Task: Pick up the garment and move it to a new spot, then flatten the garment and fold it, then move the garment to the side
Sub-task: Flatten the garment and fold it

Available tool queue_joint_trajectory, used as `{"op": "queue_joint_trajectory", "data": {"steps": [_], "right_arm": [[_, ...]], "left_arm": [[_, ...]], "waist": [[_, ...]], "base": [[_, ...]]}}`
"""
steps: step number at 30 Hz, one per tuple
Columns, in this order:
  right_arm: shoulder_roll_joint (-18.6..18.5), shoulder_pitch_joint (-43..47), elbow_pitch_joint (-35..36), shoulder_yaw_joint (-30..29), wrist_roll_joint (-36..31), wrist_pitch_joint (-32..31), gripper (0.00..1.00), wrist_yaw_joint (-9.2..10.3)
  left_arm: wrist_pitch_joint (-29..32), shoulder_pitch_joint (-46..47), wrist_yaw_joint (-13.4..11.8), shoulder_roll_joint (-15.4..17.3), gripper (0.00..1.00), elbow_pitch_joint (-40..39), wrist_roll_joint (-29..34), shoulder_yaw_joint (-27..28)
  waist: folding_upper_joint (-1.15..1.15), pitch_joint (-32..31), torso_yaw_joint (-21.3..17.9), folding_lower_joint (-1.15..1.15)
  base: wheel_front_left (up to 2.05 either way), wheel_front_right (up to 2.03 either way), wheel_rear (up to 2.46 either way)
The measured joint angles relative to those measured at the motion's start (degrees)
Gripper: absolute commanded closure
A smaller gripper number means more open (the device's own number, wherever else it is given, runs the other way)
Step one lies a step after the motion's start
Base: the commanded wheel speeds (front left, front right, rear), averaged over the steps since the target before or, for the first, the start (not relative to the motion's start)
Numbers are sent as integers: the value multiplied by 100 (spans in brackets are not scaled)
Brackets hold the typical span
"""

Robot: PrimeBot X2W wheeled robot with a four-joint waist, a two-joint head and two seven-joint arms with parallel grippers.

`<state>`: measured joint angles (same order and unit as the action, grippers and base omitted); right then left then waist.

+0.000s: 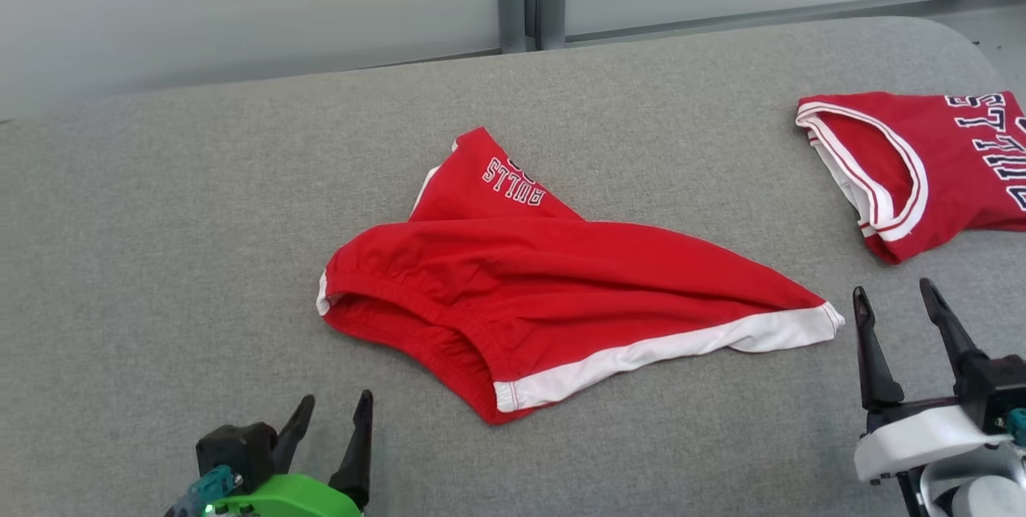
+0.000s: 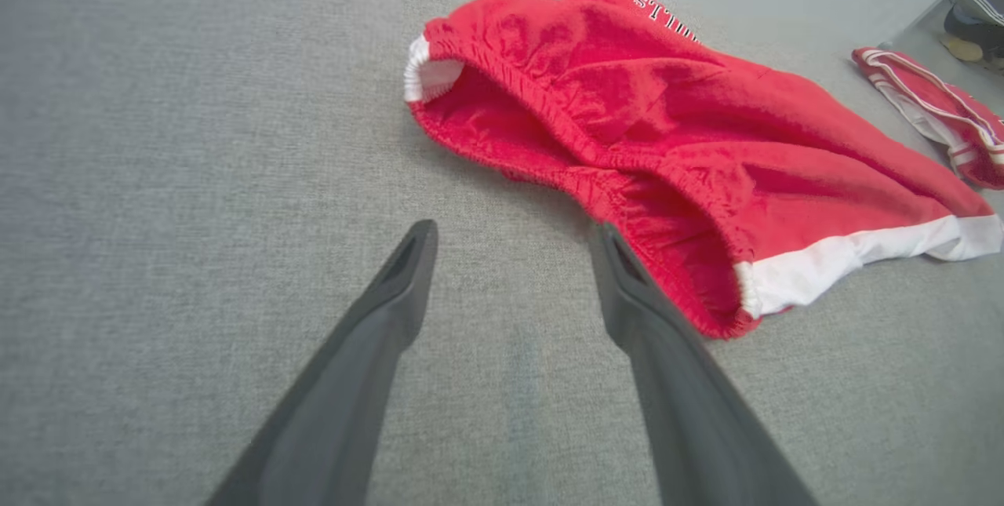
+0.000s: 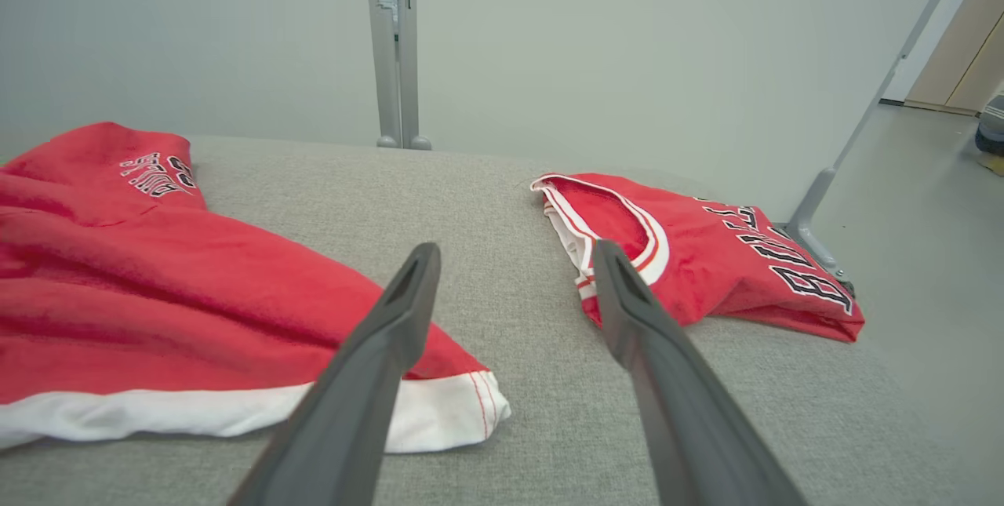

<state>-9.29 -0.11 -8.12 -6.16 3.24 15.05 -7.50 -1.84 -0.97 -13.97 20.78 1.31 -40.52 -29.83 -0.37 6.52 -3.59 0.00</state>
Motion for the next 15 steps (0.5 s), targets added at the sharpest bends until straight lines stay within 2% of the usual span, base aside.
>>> {"op": "queue_joint_trajectory", "data": {"steps": [4,8,15], "right_arm": [[219,283,326,9,-97,0,0,0],[358,632,512,24,-158,0,0,0],[501,887,613,-32,-291,0,0,0]], "left_arm": [[-328,-64,-14,113,0,186,214,-4],[-851,-86,83,159,0,508,467,-46],[-1287,-118,419,113,0,910,658,159]], "waist": [[0,-161,69,0],[0,-390,171,0],[0,-636,414,0]], "base": [[0,0,0],[0,0,0],[0,0,0]]}}
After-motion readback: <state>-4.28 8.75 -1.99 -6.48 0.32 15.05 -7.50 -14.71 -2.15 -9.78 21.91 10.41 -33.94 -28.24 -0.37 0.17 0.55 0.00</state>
